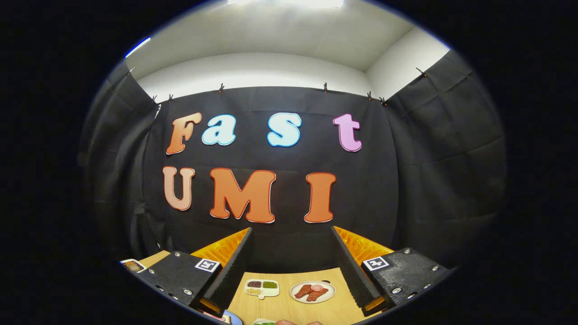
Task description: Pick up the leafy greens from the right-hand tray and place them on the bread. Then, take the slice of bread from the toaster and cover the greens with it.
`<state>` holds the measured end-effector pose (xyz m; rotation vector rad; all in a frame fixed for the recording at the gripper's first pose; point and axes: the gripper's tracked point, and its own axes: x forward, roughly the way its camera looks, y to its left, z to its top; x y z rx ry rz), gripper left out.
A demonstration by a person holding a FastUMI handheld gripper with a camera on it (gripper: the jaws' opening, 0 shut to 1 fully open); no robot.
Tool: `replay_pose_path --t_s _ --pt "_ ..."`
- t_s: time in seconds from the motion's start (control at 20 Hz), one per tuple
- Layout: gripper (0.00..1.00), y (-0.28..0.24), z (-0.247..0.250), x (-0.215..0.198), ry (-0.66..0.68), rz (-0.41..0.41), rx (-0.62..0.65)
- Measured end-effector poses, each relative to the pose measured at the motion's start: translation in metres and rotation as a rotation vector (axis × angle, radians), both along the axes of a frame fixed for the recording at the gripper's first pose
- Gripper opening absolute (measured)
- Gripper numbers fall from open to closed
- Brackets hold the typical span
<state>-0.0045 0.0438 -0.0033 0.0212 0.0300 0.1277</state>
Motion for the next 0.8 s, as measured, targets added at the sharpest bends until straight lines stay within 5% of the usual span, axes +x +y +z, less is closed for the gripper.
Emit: replay_pose_path --t_s 0.2,0.8 --pt "0.99 0.01 -0.044 0.006 0.121 0.02 -0.021" --pt "1.0 0.034 -0.254 -0.028 0.769 0.114 -0.07"
